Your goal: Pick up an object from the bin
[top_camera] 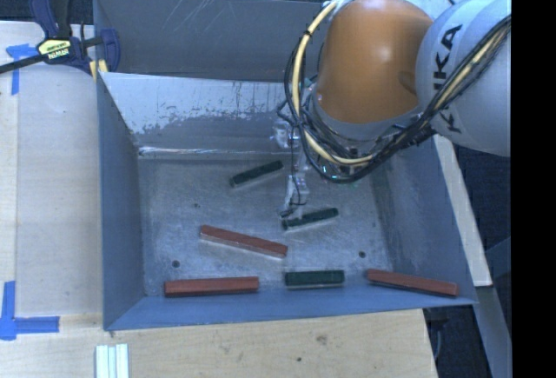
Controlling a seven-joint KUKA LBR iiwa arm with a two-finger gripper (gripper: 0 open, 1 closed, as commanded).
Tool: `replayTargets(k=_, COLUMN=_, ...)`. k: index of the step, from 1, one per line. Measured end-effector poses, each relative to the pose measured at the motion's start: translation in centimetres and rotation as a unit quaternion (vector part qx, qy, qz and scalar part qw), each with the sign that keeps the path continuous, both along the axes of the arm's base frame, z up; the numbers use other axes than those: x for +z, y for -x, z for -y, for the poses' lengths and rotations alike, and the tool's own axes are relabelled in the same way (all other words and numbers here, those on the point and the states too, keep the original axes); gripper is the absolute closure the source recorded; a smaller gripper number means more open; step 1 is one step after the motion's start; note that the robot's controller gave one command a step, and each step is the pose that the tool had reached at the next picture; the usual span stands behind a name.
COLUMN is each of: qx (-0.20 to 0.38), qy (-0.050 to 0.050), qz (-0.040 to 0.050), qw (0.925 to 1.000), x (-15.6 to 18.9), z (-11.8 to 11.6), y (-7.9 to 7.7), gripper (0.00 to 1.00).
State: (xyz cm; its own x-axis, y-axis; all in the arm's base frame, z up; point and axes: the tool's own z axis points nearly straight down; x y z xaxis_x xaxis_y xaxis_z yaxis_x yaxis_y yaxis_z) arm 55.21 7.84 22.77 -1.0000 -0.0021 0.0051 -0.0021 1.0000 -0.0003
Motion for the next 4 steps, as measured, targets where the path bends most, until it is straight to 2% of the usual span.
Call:
replayTargets(k=1, qx=0.080, qy=0.000, qz=0.0053, qw=0.9967, x=-15.5, z=2.8, y=-4.0, gripper=0.00)
replayTargets(k=2, qx=0.191, qy=0.000, qz=0.0065, qw=0.9816, x=-15.5, z=8.6, y=-3.6, gripper=0.00)
replayTargets(k=3, qx=0.184, qy=-0.002, qz=0.0064, qw=0.9829, x=-15.2, z=1.3, y=-5.1, gripper=0.00)
replayTargets(k=4, qx=0.114, qy=-0.001, qz=0.0018, qw=0.9934, x=-13.6, z=-0.8, y=2.3, gripper=0.00)
